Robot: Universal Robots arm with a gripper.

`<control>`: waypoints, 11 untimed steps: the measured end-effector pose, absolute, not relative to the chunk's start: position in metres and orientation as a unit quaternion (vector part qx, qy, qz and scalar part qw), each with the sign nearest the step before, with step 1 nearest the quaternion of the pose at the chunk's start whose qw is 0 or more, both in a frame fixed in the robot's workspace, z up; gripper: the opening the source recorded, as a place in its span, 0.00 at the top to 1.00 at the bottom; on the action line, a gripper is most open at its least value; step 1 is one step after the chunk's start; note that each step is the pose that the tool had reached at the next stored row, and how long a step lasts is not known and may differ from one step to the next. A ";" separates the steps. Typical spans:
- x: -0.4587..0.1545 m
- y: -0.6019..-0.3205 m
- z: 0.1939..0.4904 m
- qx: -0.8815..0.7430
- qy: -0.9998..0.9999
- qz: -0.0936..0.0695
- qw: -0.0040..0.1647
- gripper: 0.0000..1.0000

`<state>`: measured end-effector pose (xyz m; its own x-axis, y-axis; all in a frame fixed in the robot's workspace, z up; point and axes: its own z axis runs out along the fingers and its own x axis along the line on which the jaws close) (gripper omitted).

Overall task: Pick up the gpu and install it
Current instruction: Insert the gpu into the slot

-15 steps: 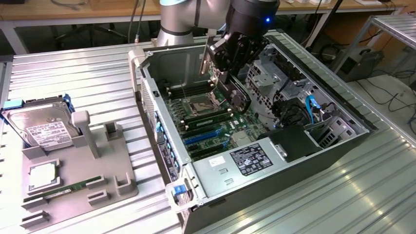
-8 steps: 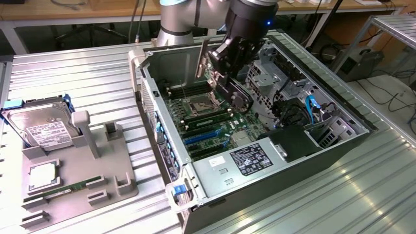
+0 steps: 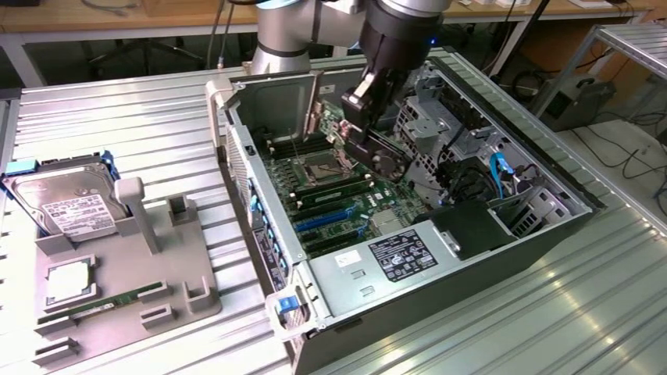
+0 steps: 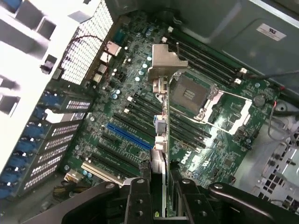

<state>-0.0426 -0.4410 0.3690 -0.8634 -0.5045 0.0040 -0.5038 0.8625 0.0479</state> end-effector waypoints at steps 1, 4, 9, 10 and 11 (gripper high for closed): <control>-0.043 -0.441 0.369 0.273 -0.962 -0.022 0.008 0.74; -0.043 -0.441 0.368 0.297 -0.955 -0.022 0.007 0.74; -0.043 -0.441 0.367 0.338 -0.941 -0.021 0.006 0.74; -0.043 -0.441 0.366 0.346 -0.938 -0.020 0.005 0.74; -0.043 -0.441 0.366 0.355 -0.935 -0.020 0.005 0.74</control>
<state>-0.0426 -0.4410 0.3660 -0.7479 -0.6638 -0.0052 -0.6634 0.7472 0.0411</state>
